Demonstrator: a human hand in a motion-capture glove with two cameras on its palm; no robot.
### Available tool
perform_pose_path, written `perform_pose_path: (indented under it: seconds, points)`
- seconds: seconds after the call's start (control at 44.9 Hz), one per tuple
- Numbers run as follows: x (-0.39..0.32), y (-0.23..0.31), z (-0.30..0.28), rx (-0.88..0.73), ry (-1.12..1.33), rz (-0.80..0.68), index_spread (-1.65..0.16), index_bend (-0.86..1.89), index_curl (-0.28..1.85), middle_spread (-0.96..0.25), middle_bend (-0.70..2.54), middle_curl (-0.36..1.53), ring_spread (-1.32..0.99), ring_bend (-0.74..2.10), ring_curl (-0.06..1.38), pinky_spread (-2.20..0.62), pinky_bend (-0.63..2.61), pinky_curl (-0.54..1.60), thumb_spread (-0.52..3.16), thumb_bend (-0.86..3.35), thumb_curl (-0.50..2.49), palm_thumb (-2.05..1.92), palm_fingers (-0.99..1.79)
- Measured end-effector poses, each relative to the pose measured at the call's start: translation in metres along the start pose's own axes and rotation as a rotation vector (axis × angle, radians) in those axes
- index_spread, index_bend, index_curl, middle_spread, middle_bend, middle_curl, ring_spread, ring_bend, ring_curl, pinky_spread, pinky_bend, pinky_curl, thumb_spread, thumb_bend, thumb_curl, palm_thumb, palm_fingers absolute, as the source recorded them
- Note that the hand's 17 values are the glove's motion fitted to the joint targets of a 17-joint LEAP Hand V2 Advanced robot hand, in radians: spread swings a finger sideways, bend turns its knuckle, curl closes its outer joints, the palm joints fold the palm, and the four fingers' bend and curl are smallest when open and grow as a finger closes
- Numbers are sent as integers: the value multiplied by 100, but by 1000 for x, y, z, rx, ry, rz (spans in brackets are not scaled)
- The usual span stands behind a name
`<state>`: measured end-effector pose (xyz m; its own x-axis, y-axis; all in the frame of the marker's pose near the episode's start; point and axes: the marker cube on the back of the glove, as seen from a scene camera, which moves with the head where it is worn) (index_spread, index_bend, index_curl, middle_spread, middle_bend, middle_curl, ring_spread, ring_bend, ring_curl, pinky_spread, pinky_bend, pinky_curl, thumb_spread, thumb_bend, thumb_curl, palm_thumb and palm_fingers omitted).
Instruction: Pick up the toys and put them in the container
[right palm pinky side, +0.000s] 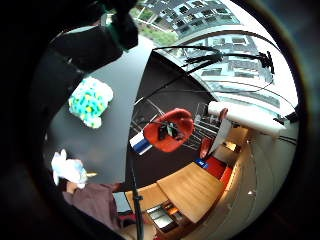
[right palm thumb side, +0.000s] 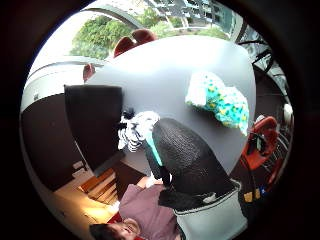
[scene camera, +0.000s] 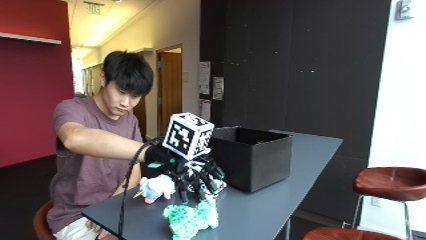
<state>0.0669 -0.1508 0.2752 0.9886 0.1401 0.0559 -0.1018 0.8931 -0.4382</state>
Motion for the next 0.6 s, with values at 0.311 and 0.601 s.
perform_pose_path:
  seconds: [0.311,0.601]
  points:
    - [-6,-29,82,-113,96,-53,-17,4,8,4,19,37,-4,67,28,1,111,36,120,-3,19,-2,-27]
    - [-10,-43,104,-55,32,-87,-12,10,11,0,32,42,-10,74,29,-3,95,31,121,1,26,11,5]
